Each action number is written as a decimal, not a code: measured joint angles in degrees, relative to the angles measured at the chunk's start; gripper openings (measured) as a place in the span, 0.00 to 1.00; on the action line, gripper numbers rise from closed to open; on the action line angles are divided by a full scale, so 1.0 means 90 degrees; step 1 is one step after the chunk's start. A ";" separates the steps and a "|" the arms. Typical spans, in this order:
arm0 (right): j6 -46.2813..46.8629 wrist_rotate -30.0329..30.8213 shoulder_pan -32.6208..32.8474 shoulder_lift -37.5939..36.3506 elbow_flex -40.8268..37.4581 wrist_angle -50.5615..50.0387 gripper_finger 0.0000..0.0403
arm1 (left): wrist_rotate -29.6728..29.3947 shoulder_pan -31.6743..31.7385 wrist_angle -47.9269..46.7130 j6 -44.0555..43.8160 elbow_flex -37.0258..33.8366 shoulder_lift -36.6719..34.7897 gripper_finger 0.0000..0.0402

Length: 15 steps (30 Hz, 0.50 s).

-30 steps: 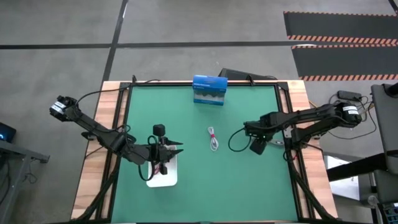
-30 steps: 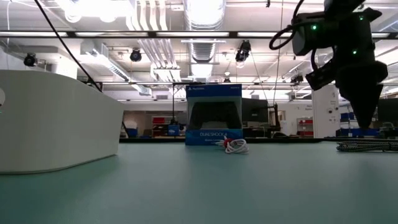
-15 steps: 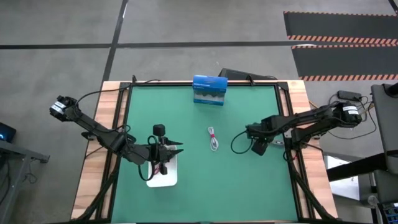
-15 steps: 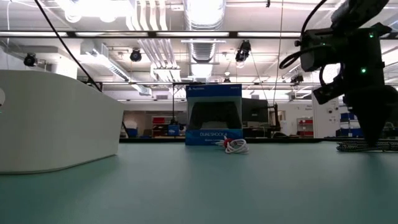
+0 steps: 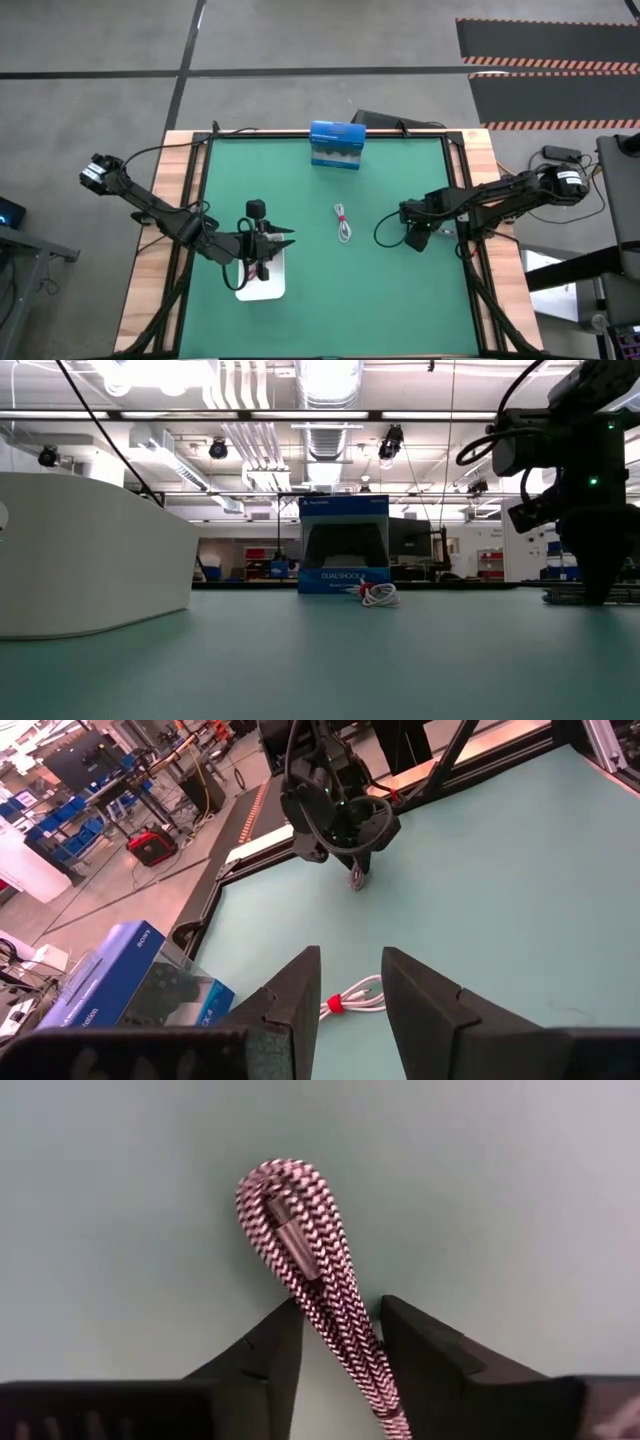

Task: Pick and place USB-C Cables
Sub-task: Put the white black charger cable into the white bin

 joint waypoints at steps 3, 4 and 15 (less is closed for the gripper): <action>0.0000 -0.0028 0.0002 0.0002 -0.0003 0.0044 0.24 | 0.0002 0.0000 0.0000 -0.0002 0.0000 0.0000 0.23; 0.0000 -0.0039 0.0002 0.0002 -0.0005 0.0069 0.21 | 0.0002 0.0001 0.0001 -0.0002 -0.0001 0.0000 0.23; 0.0000 -0.0014 0.0002 -0.0044 -0.0012 0.0142 0.04 | 0.0002 0.0001 0.0007 -0.0038 -0.0002 0.0000 0.23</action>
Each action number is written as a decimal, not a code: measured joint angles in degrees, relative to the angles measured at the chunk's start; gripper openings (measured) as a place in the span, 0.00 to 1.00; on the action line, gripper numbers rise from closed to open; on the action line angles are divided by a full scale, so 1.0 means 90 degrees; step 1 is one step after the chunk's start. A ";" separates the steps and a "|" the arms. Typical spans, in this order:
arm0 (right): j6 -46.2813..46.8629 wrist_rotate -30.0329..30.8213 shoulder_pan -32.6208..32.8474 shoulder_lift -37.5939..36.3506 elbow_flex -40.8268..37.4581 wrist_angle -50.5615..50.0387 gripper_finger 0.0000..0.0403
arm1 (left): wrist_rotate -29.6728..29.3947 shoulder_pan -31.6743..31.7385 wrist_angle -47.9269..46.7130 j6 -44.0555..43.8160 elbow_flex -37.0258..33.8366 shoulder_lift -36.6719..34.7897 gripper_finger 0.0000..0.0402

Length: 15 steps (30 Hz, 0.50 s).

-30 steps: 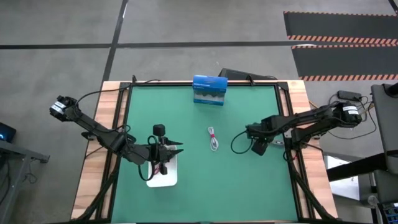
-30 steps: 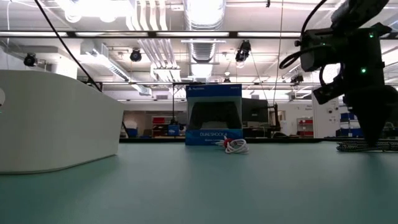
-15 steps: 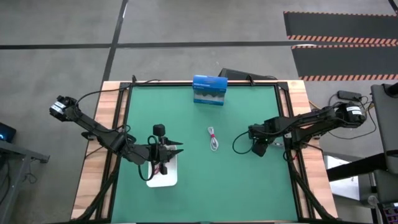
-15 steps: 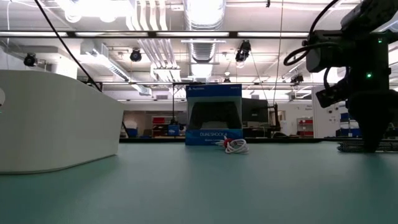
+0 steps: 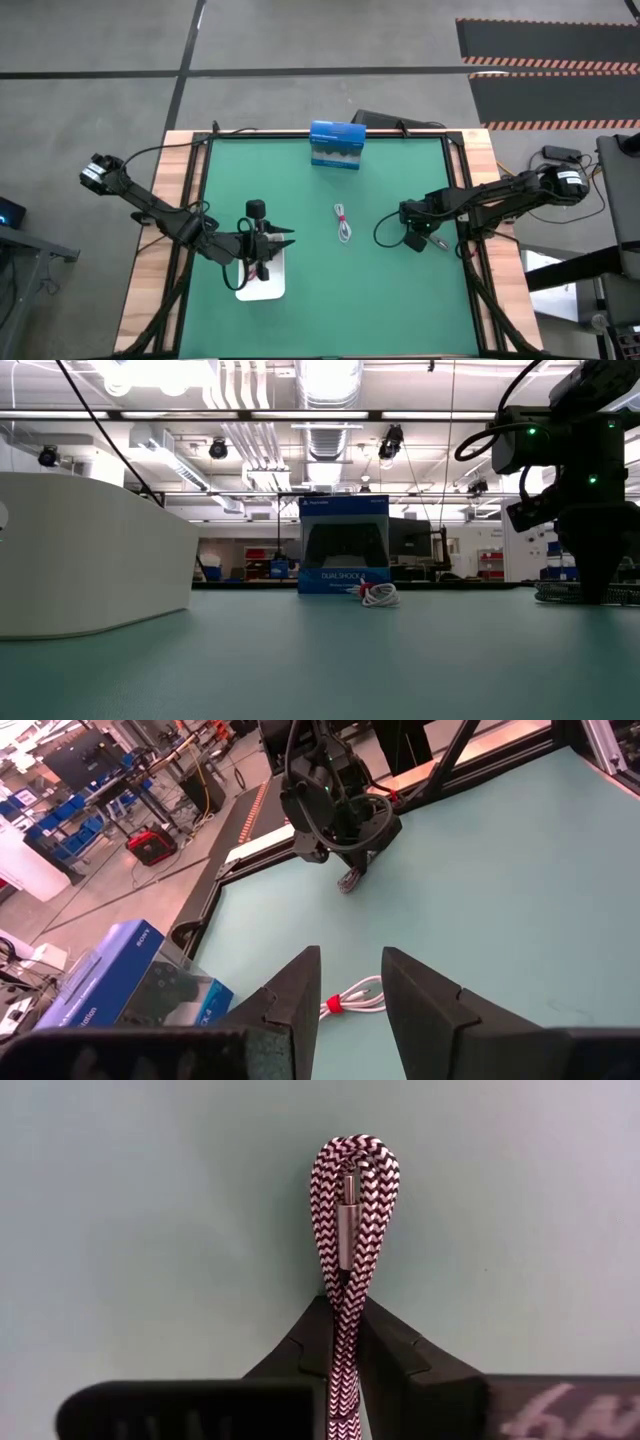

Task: Pick and place USB-C Cables
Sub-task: Put the white black charger cable into the white bin

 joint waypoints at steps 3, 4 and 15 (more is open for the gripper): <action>0.0000 0.0008 0.0000 -0.0102 0.0065 -0.0019 0.05 | 0.0000 -0.0001 0.0005 -0.0006 0.0000 0.0002 0.23; 0.0000 0.0030 0.0002 -0.0147 0.0099 -0.0016 0.05 | 0.0000 -0.0001 0.0007 -0.0009 0.0000 0.0002 0.23; -0.0059 0.0864 0.0425 -0.0989 0.0206 0.1677 0.05 | 0.0002 -0.0001 0.0076 -0.0368 -0.0002 0.0002 0.23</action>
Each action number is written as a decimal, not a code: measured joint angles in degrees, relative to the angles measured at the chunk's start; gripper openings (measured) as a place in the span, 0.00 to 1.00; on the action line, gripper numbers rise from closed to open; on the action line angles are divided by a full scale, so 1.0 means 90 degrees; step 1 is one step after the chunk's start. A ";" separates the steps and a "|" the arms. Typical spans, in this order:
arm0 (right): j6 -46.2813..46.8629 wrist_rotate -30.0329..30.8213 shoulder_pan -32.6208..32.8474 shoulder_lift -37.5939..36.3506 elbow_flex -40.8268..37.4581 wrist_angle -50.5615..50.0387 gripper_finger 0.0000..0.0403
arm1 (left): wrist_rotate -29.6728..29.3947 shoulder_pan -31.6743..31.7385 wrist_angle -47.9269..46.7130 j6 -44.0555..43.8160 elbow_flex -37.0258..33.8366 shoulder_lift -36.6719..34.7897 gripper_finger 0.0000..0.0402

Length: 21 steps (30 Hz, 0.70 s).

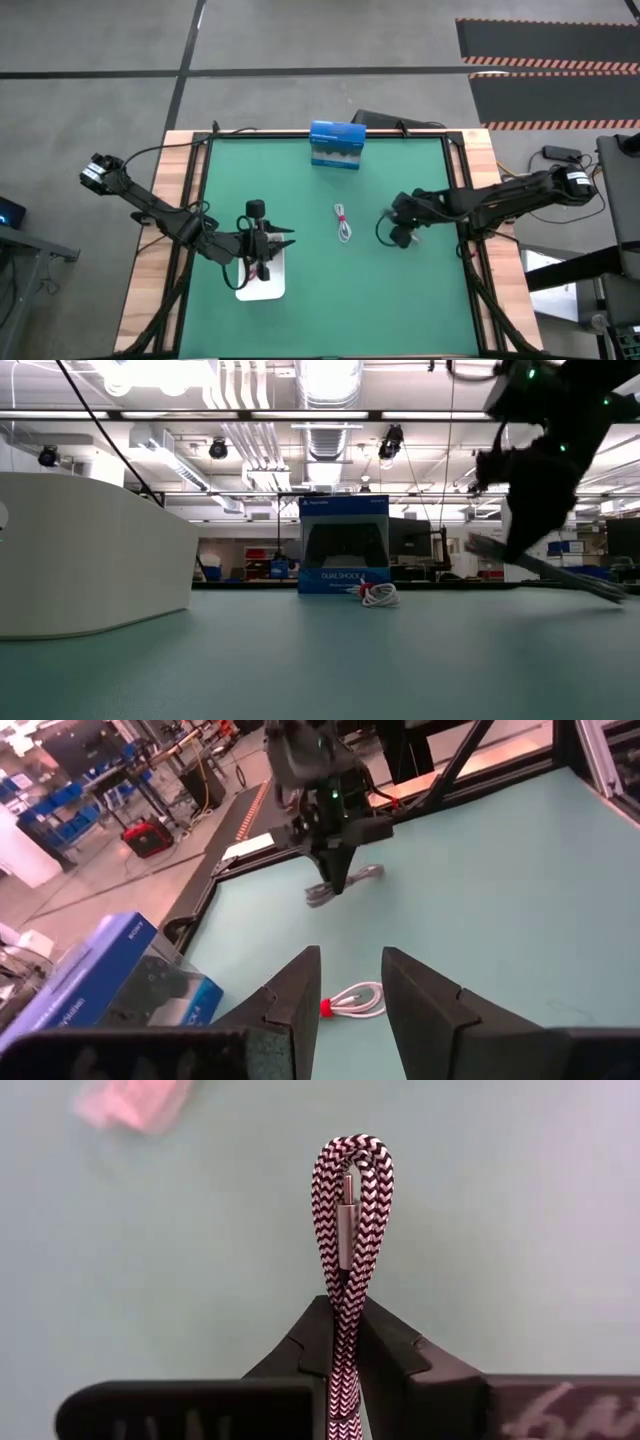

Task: Pick and place USB-C Cables
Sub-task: Put the white black charger cable into the white bin

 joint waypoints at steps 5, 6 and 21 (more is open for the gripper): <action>-0.0443 0.0424 0.0302 -0.0133 0.0000 0.1180 0.04 | 0.0000 0.0000 0.0147 -0.0145 0.0000 0.0002 0.23; -0.0538 0.0496 0.0354 -0.0133 0.0000 0.1437 0.04 | 0.0003 0.0000 0.0224 -0.0165 0.0000 0.0002 0.23; -0.2629 0.0524 0.0831 0.0986 -0.0109 0.6125 0.04 | 0.0007 -0.0005 0.1162 -0.1474 -0.0080 0.0631 0.23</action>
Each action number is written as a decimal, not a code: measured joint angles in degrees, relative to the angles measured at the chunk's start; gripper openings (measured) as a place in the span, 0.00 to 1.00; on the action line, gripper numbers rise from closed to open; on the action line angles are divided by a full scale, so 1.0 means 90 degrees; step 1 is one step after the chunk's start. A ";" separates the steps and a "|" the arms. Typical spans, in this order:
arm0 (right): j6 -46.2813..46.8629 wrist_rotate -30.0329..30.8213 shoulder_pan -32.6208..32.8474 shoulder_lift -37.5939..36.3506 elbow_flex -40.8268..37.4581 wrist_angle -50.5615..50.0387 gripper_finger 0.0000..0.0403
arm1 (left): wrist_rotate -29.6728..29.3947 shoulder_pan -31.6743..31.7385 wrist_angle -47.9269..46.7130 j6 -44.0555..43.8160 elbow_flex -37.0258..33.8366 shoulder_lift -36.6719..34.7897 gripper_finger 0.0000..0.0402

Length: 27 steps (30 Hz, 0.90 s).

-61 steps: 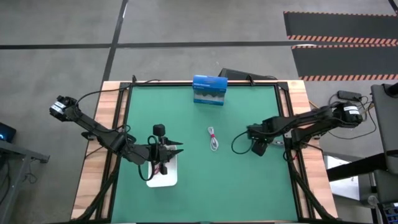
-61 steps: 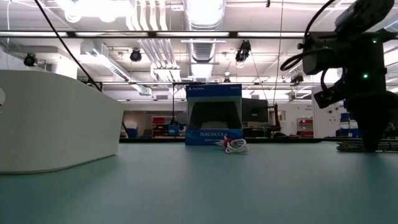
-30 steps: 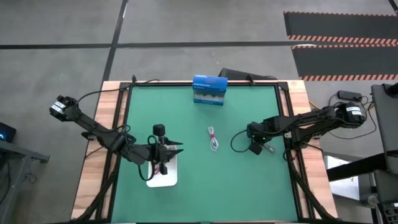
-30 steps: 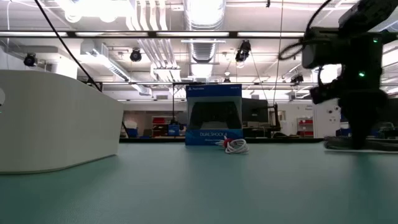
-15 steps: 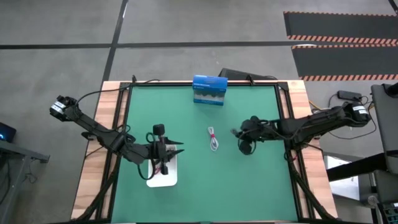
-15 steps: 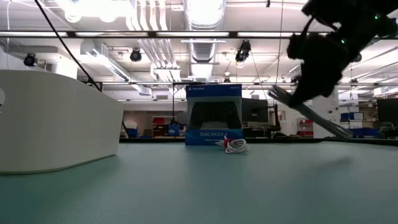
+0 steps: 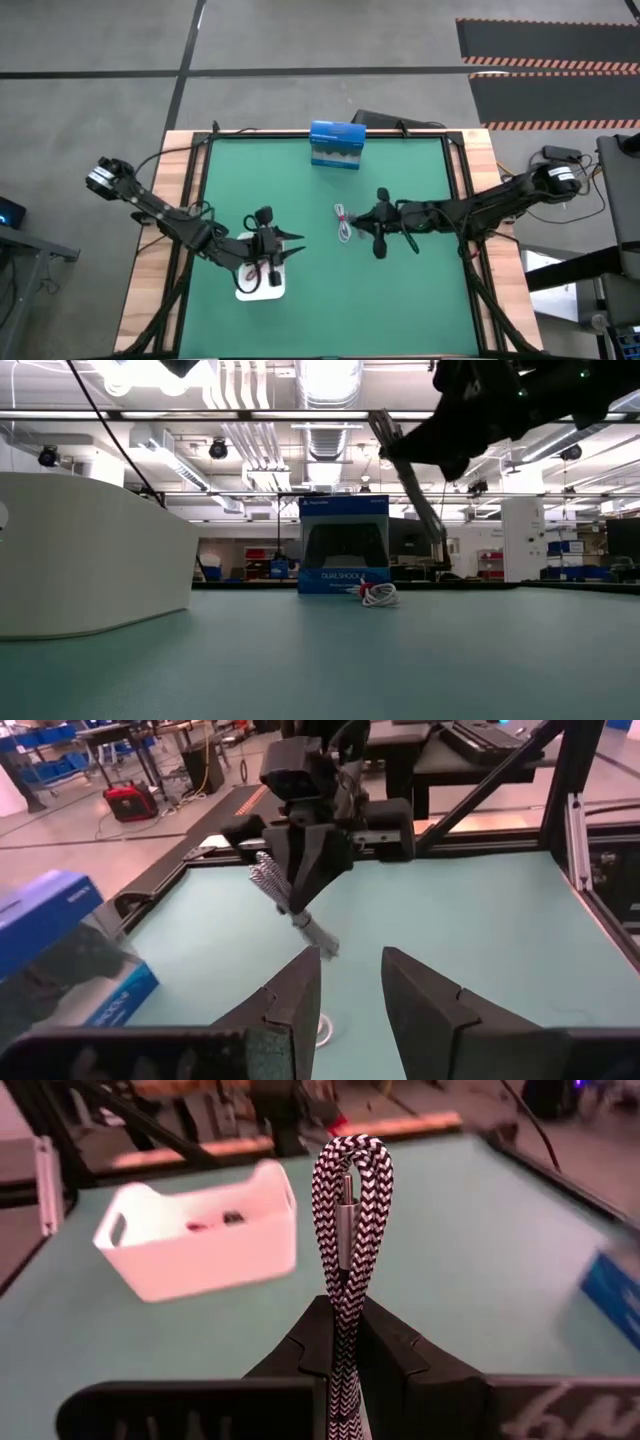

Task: Pick and place USB-C Cables
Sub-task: Put the white black charger cable into the white bin

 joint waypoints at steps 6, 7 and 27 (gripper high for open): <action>-0.0483 -0.0050 0.0221 0.0809 -0.0066 0.1599 0.04 | 0.0001 0.0000 0.0702 -0.0004 0.0002 0.0557 0.23; -0.0547 -0.0055 0.0272 0.0963 -0.0068 0.1921 0.04 | 0.0002 0.0002 0.0756 -0.0003 0.0002 0.0634 0.23; -0.1201 -0.0840 0.0442 0.3042 -0.0186 0.6968 0.04 | 0.0017 0.0035 0.2651 -0.0157 0.0007 0.1687 0.23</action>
